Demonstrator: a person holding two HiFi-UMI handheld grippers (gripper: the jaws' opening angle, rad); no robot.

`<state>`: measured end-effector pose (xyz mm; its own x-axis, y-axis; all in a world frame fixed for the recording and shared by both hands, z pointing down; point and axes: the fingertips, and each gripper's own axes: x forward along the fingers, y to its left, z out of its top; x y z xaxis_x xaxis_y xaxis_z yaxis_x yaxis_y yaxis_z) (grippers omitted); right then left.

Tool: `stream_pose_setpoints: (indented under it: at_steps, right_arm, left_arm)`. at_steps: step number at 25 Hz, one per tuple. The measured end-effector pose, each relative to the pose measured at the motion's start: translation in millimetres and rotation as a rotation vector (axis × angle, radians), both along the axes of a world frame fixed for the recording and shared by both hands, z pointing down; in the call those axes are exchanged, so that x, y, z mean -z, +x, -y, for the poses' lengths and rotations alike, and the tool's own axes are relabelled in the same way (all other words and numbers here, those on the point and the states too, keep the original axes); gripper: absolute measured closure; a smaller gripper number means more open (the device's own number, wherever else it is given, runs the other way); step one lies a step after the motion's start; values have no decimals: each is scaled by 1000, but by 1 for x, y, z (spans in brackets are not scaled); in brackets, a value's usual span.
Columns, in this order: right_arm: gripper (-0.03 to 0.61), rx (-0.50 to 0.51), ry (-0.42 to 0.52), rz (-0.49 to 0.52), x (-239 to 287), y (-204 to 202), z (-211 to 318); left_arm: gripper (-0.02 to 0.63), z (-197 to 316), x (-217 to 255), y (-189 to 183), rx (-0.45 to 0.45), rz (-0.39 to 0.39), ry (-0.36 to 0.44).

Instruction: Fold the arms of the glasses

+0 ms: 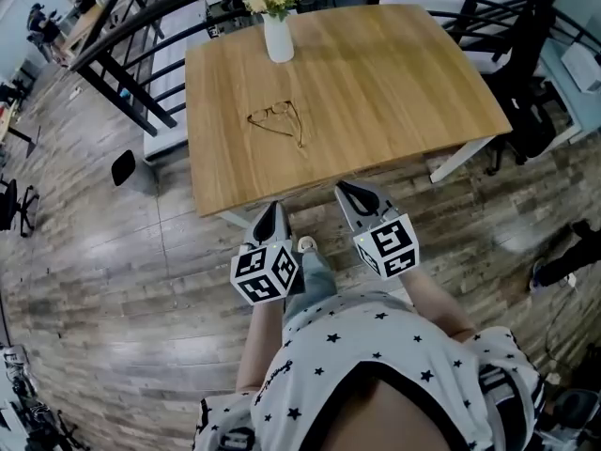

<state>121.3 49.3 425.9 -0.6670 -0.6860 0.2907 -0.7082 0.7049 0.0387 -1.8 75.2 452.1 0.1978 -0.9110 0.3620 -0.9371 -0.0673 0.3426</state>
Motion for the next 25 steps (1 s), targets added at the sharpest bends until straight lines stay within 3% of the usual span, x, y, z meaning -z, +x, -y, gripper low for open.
stream_pose_setpoints:
  at_steps: [17,25]
  right_arm:
    - [559,44,-24,-82,-13,-104,152]
    - [560,63,-15,-149,-28,-136,206]
  left_arm:
    - [604,147,-20,-84,-37,-19,-60]
    - [604,193,-32,-103,-72,-25,-81]
